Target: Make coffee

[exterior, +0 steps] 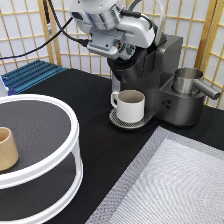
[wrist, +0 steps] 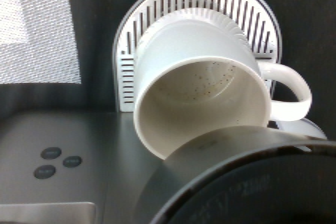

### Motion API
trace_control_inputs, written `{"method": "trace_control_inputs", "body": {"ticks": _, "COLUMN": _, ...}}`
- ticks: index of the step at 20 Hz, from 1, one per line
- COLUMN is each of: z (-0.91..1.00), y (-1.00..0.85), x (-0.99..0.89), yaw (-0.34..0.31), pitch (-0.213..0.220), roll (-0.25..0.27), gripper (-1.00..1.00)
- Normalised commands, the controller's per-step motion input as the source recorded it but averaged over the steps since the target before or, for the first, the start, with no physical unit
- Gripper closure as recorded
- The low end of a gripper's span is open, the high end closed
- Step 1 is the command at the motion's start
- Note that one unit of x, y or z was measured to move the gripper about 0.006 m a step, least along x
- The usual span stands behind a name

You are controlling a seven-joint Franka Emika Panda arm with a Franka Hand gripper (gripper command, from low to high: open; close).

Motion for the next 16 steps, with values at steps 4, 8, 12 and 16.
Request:
{"method": "trace_control_inputs", "body": {"ticks": 4, "z": 0.00, "y": 0.13, "x": -0.27, "yaw": -0.042, "pitch": 0.048, "roll": 0.000, "gripper": 1.00}}
{"method": "trace_control_inputs", "body": {"ticks": 8, "z": 0.03, "y": 0.15, "x": -0.21, "yaw": 0.043, "pitch": 0.019, "roll": -0.009, "gripper": 1.00}}
{"method": "trace_control_inputs", "body": {"ticks": 12, "z": 0.01, "y": 0.12, "x": -0.24, "yaw": 0.109, "pitch": 0.001, "roll": -0.018, "gripper": 1.00}}
{"method": "trace_control_inputs", "body": {"ticks": 16, "z": 0.00, "y": 0.13, "x": -0.17, "yaw": 0.100, "pitch": 0.000, "roll": -0.027, "gripper": 1.00}}
